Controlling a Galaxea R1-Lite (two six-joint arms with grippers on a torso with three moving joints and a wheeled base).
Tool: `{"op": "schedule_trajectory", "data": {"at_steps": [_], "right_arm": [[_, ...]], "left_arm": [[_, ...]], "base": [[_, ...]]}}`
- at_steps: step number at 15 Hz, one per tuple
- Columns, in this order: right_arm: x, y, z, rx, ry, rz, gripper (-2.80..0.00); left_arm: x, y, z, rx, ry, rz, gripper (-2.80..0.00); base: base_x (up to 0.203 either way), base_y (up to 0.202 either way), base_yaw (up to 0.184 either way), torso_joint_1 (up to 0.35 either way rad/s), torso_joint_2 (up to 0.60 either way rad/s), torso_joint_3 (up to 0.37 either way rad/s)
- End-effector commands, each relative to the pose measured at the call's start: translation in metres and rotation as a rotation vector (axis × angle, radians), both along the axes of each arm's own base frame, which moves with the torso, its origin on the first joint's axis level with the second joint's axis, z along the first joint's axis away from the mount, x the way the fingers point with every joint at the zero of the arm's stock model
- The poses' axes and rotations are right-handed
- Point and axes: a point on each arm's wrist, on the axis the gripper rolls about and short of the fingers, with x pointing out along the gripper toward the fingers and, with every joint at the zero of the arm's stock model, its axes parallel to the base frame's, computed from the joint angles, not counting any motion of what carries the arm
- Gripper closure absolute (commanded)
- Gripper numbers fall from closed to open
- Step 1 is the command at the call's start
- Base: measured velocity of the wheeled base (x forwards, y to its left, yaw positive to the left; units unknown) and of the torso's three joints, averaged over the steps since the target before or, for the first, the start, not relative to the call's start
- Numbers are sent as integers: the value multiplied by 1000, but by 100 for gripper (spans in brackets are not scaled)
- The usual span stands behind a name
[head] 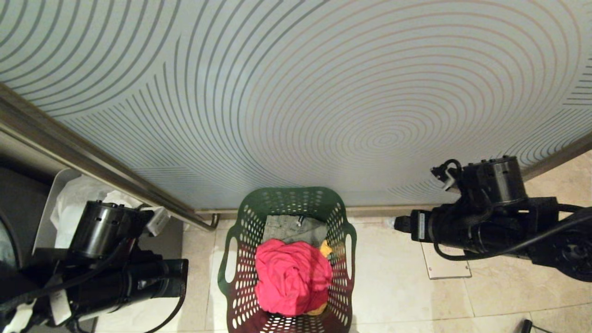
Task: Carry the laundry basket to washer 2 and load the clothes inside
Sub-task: Pick up the clothes basket and put it beside the washing machine
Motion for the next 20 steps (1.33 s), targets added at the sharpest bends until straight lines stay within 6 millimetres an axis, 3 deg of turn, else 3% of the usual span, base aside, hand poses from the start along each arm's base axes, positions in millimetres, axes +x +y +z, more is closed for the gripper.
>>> {"op": "schedule_trajectory", "data": {"at_steps": [1,2,6,10,20], "right_arm": [[5,20,-8,21,36,34,-280],[5,30,-3,52,45,43,-280],[11,43,-6,77,89,46,-280],[16,57,-21,70,125,80,-280],[33,71,-31,136,175,102,-280]], "left_arm": [[-2,-1,-2,2,9,-1,-121],[-3,-1,-3,-2,12,-5,-280],[-3,-11,-5,-10,23,-40,-280],[-1,-30,-17,-29,49,-57,-280],[23,-71,-54,-26,26,-89,-280]], "base": [[0,0,0,0,0,0],[0,0,0,0,0,0],[0,0,0,0,0,0],[0,0,0,0,0,0],[0,0,0,0,0,0]]}}
